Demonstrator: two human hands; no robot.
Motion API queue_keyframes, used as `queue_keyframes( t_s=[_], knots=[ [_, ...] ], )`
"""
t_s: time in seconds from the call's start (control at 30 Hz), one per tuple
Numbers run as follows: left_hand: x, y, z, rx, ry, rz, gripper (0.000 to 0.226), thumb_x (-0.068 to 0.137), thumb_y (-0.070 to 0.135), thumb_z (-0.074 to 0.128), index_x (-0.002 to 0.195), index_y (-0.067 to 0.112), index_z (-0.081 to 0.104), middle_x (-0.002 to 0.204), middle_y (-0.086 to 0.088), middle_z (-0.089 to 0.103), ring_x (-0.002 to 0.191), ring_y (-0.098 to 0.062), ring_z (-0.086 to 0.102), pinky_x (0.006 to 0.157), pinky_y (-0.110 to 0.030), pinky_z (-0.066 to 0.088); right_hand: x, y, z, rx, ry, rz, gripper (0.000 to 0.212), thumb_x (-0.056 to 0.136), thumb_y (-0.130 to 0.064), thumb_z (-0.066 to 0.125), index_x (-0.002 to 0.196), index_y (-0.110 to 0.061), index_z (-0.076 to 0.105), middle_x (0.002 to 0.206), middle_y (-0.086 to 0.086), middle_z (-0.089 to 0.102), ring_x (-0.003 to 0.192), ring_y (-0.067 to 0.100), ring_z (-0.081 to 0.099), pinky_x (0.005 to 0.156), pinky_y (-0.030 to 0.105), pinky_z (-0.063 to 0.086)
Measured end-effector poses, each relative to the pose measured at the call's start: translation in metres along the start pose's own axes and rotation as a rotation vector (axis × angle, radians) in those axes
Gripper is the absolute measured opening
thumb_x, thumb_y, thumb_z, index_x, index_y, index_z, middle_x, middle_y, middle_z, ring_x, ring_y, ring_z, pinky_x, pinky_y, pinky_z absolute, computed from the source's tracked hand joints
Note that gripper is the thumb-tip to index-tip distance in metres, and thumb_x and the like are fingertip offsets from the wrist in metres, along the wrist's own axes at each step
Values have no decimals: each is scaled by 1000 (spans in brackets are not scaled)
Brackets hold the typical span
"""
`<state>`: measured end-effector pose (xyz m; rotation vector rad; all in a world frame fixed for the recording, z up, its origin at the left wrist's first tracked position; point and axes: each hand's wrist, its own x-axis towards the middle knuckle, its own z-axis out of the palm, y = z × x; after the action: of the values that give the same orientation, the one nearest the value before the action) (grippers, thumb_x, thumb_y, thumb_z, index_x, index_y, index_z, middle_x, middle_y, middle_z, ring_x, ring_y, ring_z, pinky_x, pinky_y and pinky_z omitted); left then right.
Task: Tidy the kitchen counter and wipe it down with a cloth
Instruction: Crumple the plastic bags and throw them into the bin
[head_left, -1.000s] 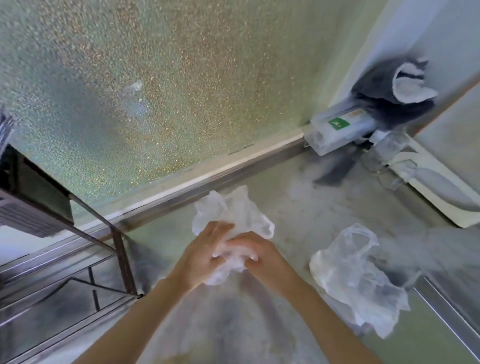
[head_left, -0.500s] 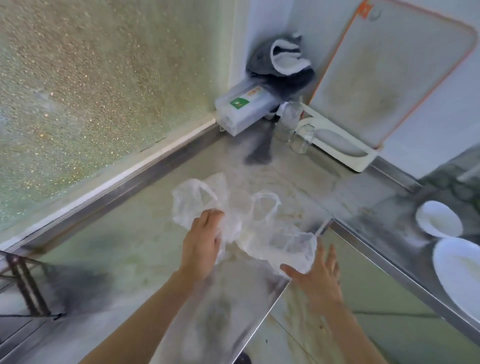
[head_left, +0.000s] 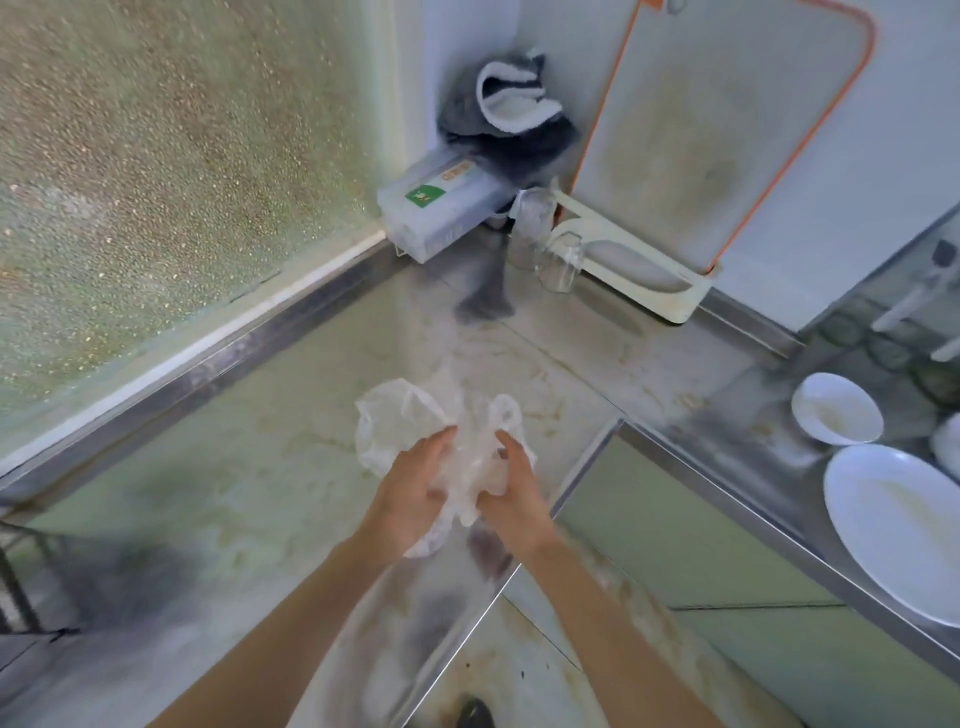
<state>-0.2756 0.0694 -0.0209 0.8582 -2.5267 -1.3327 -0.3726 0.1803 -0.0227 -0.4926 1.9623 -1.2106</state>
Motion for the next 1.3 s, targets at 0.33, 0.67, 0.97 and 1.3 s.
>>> queue_keyframes(
  t_s=[0.33,0.67,0.97,1.3],
  knots=[
    [-50,74,-16,-212,-292,214,79,72,-12,48,121,50,37,119,7,46,109,-3,49,85,-15,45,-88,-25,-45,99,-115,-127,43,64,-4,62,105,-19,58,91,-2,68,84,11,64,76,28,51],
    [-87,128,52,341,-759,662,103,68,52,65,137,58,-12,151,13,-20,143,-8,-9,113,-26,12,-254,24,-95,-285,385,-208,6,74,-7,66,78,-8,63,74,-8,60,81,9,49,76,15,40],
    [-227,186,179,97,-1202,753,34,75,19,57,94,47,61,89,-1,60,82,-5,55,74,-30,46,-438,116,-75,-177,980,63,45,65,5,58,96,-27,64,98,-18,55,96,14,54,82,24,45],
    [-469,208,297,106,-1547,255,17,85,8,56,98,13,66,88,-2,68,74,-15,63,56,-21,49,-629,203,26,728,1299,298,98,71,-52,73,142,-54,6,155,-21,7,140,-6,12,111,18,21]
  ],
)
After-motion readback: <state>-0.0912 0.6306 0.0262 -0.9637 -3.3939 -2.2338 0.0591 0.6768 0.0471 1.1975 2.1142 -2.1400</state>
